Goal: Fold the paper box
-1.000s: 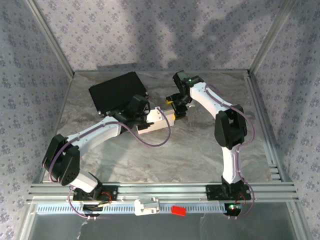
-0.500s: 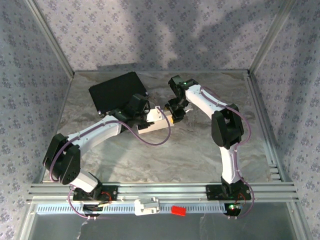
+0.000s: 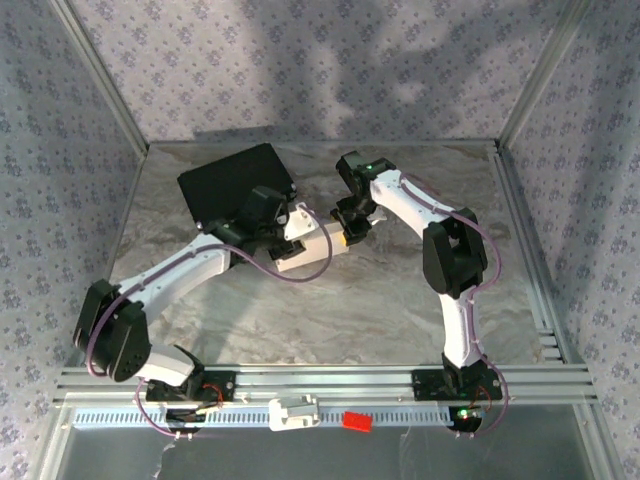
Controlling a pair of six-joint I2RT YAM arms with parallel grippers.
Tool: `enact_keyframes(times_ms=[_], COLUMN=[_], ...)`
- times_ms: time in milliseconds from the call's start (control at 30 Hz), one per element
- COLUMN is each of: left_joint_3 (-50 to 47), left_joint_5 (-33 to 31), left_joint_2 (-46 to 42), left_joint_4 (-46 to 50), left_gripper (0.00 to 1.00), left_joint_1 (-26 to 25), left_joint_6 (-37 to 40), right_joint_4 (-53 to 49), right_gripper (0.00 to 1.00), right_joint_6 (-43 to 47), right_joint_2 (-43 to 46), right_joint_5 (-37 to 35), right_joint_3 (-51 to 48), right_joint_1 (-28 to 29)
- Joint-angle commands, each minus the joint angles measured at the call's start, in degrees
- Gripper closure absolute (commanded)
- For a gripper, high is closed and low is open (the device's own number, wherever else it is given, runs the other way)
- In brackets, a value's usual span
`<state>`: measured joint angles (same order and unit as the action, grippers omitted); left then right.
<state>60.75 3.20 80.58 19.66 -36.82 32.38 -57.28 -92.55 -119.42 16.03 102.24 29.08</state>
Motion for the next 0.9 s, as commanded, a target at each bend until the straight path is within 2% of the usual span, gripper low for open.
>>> enact_keyframes(times_ms=[0,133,200,267,367,567,700,767,867], left_joint_3=[0.3,3.9,5.9,7.3,7.2,7.2,7.4,8.0,8.1], left_joint_5=[1.3,0.7,2.3,1.4,-0.9,0.2,0.0,2.5,2.8], left_joint_2=[-4.4,-7.1,-7.2,-7.1,-7.9,-5.4,-3.4,-2.4,-2.0], left_joint_4=[1.3,7.1,13.7,21.7,26.4,27.6,27.6,27.7,27.1], left_gripper=[0.39,0.38,0.40,0.44,0.44,0.50,0.50,0.51,0.49], left_joint_1=[1.2,4.5,5.6,5.6,5.9,6.6,6.7,6.7,6.7], left_joint_6=[-9.2,-24.2,-27.0,-26.9,-26.2,-26.0,-24.6,-23.7,-23.8], right_joint_4=[-2.7,-3.0,-3.1,-3.4,-3.4,-4.3,-4.8,-5.1,-5.0], right_gripper=[0.53,0.55,0.55,0.55,0.56,0.56,0.56,0.56,0.56], right_joint_6=[-0.3,-0.4,-0.4,-0.4,-0.5,-0.6,-0.6,-0.6,-0.7], right_joint_2=[-1.6,-1.5,-1.5,-1.5,-1.7,-2.2,-2.1,-2.2,-2.3], right_joint_5=[-3.1,-3.6,-3.7,-4.1,-4.2,-4.3,-4.3,-4.3,-4.2], right_joint_3=[-0.5,-0.5,-0.3,0.0,0.5,1.8,1.7,1.9,2.0], right_joint_1=[0.4,0.5,0.5,0.6,0.7,1.0,1.0,1.1,1.1])
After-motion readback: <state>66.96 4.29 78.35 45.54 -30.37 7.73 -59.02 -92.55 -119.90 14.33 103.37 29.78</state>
